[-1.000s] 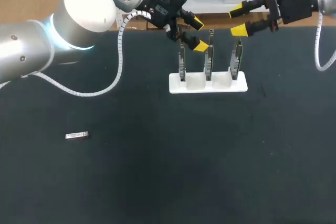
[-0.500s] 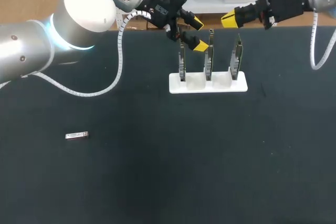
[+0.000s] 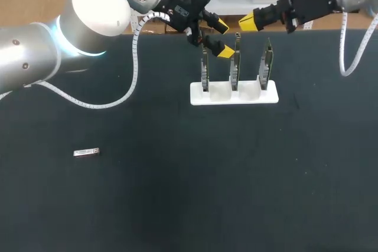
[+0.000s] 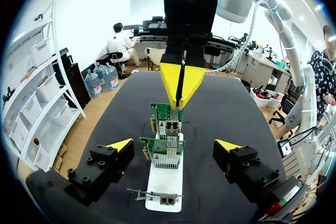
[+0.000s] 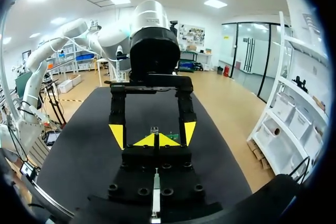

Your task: Pick up the optical module with the left hand, and insert it into the network port with the right hand.

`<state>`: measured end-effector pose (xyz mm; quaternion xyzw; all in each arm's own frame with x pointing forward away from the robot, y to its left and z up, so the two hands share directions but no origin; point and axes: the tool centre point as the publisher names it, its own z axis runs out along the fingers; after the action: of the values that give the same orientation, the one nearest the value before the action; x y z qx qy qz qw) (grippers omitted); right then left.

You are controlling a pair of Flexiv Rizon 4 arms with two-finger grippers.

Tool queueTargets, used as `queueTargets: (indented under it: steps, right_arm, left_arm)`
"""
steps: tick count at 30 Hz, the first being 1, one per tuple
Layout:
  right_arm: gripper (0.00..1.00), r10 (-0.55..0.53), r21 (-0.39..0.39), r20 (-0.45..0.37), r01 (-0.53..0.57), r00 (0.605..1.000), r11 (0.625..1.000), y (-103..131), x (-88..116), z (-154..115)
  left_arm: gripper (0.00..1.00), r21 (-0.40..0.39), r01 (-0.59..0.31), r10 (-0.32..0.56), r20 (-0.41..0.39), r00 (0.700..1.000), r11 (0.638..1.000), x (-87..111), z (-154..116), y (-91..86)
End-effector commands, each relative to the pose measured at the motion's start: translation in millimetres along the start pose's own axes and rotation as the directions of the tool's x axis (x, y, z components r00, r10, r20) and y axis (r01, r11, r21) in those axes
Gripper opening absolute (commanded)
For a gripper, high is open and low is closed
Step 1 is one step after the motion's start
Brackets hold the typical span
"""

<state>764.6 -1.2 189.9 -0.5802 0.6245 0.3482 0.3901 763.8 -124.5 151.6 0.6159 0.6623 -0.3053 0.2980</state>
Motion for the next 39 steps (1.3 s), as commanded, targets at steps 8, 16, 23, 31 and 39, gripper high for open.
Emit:
queueTargets:
  steps: [8,16,23,31,39]
  right_arm:
    - [0.00,0.013,-0.020,-0.031,-0.013,0.999,1.000,-5,4,11]
    - [0.00,0.026,-0.020,-0.037,-0.027,0.999,0.999,-6,8,12]
    - [0.00,0.040,-0.025,-0.038,-0.041,0.998,0.999,-3,11,16]
    - [0.00,0.054,-0.022,-0.044,-0.055,0.998,0.998,-3,15,16]
    - [0.00,0.065,-0.038,-0.061,-0.067,0.996,0.997,-2,20,20]
  left_arm:
    - [1.00,0.003,0.001,-0.001,-0.005,1.000,1.000,-0.9,0,1.7]
    - [1.00,0.003,0.001,-0.001,-0.005,1.000,1.000,-0.9,0,1.7]
    - [1.00,0.003,0.001,-0.001,-0.005,1.000,1.000,-0.9,0,1.7]
    - [1.00,0.003,0.001,-0.001,-0.005,1.000,1.000,-0.9,0,1.7]
    - [1.00,0.003,0.001,-0.001,-0.005,1.000,1.000,-0.9,0,1.7]
